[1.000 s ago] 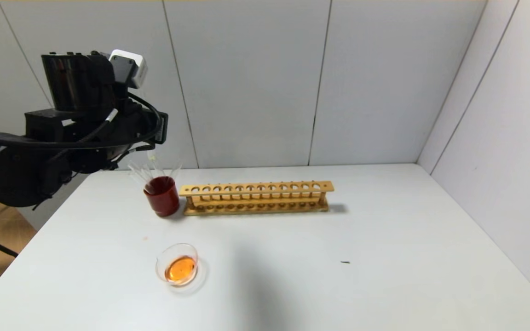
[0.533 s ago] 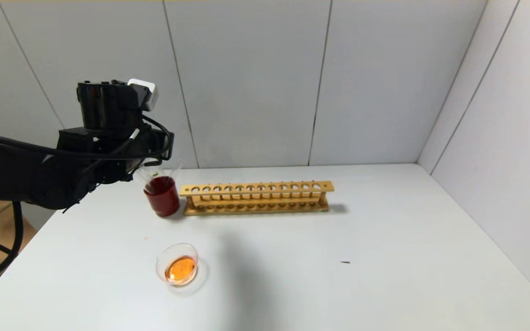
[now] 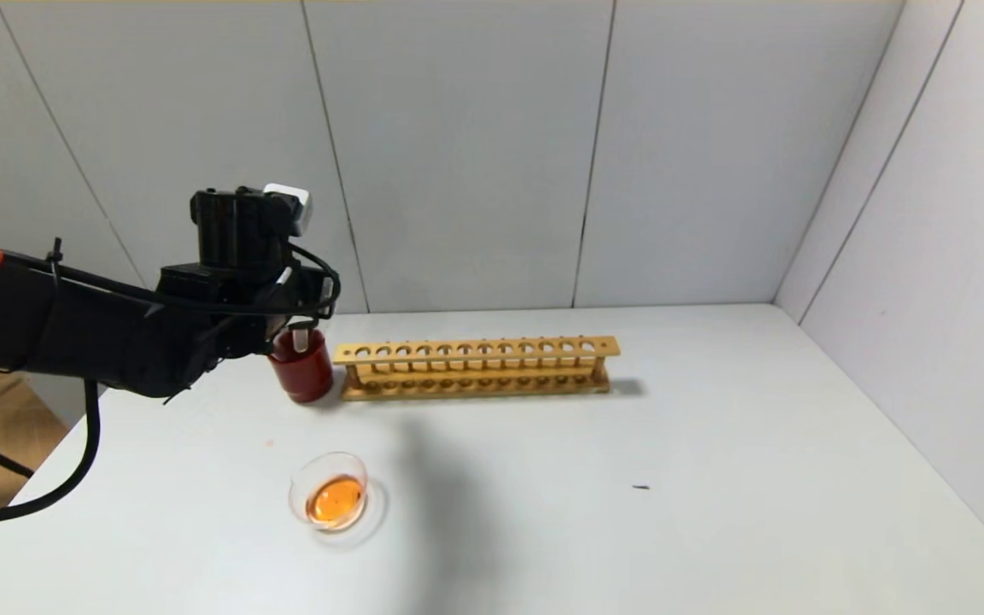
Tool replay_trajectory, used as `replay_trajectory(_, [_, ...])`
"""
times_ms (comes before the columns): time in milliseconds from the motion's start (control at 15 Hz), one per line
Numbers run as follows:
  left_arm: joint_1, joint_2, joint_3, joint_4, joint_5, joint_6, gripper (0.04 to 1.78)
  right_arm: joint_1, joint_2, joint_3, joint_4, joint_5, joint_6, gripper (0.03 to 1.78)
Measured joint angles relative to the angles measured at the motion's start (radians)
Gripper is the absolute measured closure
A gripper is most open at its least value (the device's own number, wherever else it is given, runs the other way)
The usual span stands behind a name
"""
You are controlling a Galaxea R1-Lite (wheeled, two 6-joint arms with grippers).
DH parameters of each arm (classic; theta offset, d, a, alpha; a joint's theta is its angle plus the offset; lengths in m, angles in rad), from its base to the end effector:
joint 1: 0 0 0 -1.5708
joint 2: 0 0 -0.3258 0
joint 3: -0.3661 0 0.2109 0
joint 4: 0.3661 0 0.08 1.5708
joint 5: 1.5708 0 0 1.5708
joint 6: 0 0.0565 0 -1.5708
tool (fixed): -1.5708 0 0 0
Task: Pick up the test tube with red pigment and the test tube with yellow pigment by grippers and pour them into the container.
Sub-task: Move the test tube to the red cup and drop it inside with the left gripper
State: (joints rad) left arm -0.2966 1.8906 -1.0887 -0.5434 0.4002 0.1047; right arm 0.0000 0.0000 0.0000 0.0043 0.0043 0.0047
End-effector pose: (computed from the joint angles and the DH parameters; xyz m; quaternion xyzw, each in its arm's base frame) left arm 0.4093 -0.1021 0.1865 0.0958 0.1237 0.0449 0.9867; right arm 0.0076 0.0002 0.0749 0.0024 0.0022 0.0021 1.0000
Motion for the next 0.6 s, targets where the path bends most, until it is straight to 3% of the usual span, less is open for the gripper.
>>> replay_trajectory(600, [0.051, 0.123, -0.009, -0.076, -0.018, 0.001, 1.5, 0.0, 0.0, 0.0, 0.0, 0.0, 0.0, 0.06])
